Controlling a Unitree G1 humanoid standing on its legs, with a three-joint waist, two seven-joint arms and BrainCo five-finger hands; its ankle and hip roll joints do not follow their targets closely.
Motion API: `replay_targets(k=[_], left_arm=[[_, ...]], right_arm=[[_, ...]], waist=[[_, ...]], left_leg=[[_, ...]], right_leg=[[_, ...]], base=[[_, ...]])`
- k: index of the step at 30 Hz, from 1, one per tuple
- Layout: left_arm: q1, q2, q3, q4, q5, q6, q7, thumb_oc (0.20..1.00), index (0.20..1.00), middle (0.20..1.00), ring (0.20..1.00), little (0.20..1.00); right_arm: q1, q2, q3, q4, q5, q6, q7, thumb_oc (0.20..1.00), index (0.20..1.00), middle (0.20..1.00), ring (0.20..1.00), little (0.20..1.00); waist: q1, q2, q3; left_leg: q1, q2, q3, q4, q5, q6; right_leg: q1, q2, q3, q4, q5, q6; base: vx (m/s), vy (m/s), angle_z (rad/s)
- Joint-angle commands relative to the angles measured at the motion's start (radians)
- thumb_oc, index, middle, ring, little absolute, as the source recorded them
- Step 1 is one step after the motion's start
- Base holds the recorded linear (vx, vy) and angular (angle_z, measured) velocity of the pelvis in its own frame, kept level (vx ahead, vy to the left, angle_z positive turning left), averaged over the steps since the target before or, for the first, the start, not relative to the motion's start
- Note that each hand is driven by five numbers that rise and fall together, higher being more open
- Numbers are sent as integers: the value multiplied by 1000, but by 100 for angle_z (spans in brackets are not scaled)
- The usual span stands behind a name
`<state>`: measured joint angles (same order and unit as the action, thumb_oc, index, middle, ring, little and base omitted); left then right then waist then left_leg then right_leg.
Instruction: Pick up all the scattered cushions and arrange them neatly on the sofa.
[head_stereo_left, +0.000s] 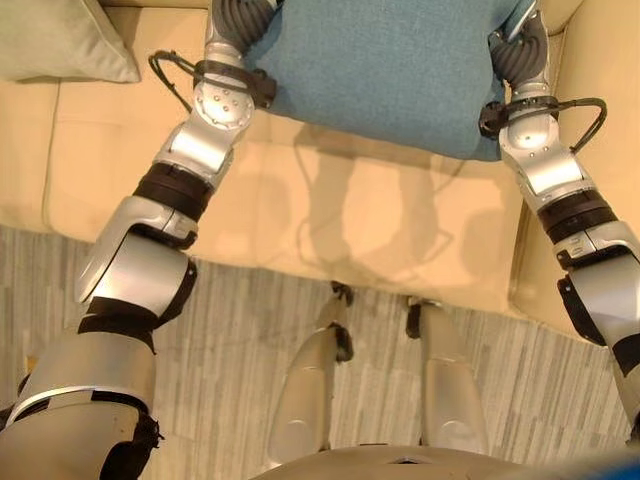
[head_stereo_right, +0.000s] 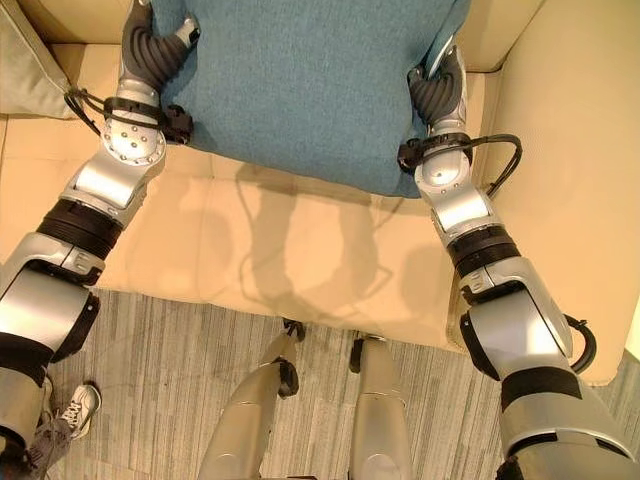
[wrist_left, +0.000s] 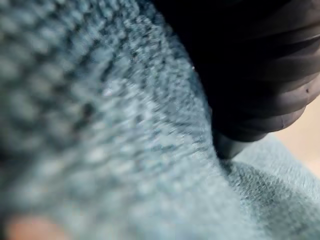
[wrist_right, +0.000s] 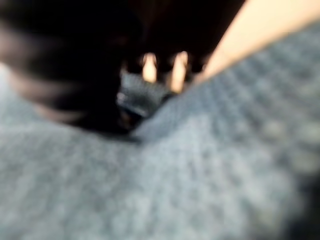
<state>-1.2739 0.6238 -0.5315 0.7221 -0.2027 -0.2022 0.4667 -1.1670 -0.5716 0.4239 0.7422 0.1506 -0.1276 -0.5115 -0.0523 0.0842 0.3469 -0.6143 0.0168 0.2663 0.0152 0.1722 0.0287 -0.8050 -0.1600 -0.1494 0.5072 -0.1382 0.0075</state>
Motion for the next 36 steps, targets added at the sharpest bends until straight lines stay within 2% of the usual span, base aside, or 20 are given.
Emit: replay_targets(k=[1, 2, 5, 8, 10, 11, 16, 17, 18, 26, 35, 36], left_arm=[[-212, 3, -25, 71, 110, -103, 94, 200, 200, 200, 200, 200], [-251, -6, -47, 128, 114, -86, 104, 200, 200, 200, 200, 200], [-292, -7, -64, 164, 118, -81, 108, 200, 200, 200, 200, 200], [-392, -24, -124, 244, 129, -56, 111, 200, 200, 200, 200, 200], [-461, -74, -154, 333, 58, -38, 76, 200, 200, 200, 200, 200], [-506, -109, -161, 397, -21, -23, 39, 200, 200, 200, 200, 200], [-477, -150, -123, 394, -117, -26, -20, 200, 200, 200, 200, 200], [-470, -158, -123, 405, -135, -26, -37, 479, 479, 479, 479, 479], [-444, -169, -116, 412, -191, -31, -79, 1000, 1000, 1000, 1000, 1000], [-305, -169, -62, 363, -223, -26, -122, 1000, 1000, 1000, 1000, 1000], [6, -18, 99, 96, -256, -69, -123, 1000, 1000, 1000, 1000, 1000], [107, 37, 151, 15, -232, -74, -131, 1000, 1000, 1000, 1000, 1000]], right_arm=[[-219, 29, 53, -16, -139, -129, -114, 200, 200, 200, 200, 200], [-269, 26, 87, 28, -170, -102, -146, 200, 200, 200, 200, 200], [-309, 21, 106, 58, -189, -87, -161, 200, 200, 200, 200, 200], [-413, -2, 210, 142, -241, -25, -181, 200, 200, 200, 200, 200], [-479, 0, 262, 242, -157, -8, -140, 200, 200, 200, 200, 200], [-521, 1, 282, 308, -55, 8, -96, 200, 200, 200, 200, 200], [-512, -12, 321, 358, 1, 57, -20, 200, 200, 200, 200, 200], [-510, -6, 331, 372, 8, 64, -3, 460, 460, 460, 460, 460], [-504, -6, 341, 390, 24, 69, 24, 1000, 1000, 1000, 1000, 1000], [-402, -23, 300, 356, 8, 77, 35, 1000, 1000, 1000, 1000, 1000], [-159, -143, 169, 94, -66, 79, 36, 1000, 1000, 1000, 1000, 1000], [-59, -197, 108, 7, -91, 69, 48, 1000, 1000, 1000, 1000, 1000]], waist=[[4, -40, -61], [4, -40, -64], [2, -38, -62], [6, -40, -65], [7, -40, -62], [11, -40, -50], [19, -47, -46], [20, -51, -48], [19, -57, -52], [21, -67, -70], [31, -72, -82], [30, -80, -80]], left_leg=[[-13, -6, -40, 60, -143, -92], [-44, -7, -48, 56, -136, -91], [-73, -8, -55, 56, -129, -91], [-160, -10, -82, 59, -113, -87], [-209, -12, -92, 69, -105, -86], [-248, -9, -103, 77, -98, -85], [-293, -10, -117, 85, -92, -86], [-295, -11, -117, 82, -90, -86], [-302, -12, -116, 73, -84, -88], [-279, -15, -109, 54, -79, -91], [-83, -9, -92, 9, -84, -110], [-33, -8, -74, 2, -64, -110]], right_leg=[[66, 11, 57, -309, 177, 161], [42, 13, 60, -318, 182, 163], [15, 12, 61, -317, 187, 165], [-75, 19, 71, -299, 193, 162], [-119, 17, 69, -288, 192, 160], [-153, 18, 68, -281, 194, 158], [-198, 23, 59, -272, 193, 152], [-202, 26, 60, -274, 195, 151], [-209, 29, 59, -283, 202, 152], [-186, 34, 60, -307, 206, 149], [-13, 32, 40, -312, 184, 142], [45, 25, 17, -324, 203, 131]], base=[[0, 0, 0], [0, 0, 0], [0, -28, 0], [6, -40, 1], [-29, -72, 5], [-32, -78, 13], [-9, -64, 10], [-3, -48, 8], [-2, -28, 7], [-1, -2, 0], [-14, -5, -2], [-70, -37, -1]])
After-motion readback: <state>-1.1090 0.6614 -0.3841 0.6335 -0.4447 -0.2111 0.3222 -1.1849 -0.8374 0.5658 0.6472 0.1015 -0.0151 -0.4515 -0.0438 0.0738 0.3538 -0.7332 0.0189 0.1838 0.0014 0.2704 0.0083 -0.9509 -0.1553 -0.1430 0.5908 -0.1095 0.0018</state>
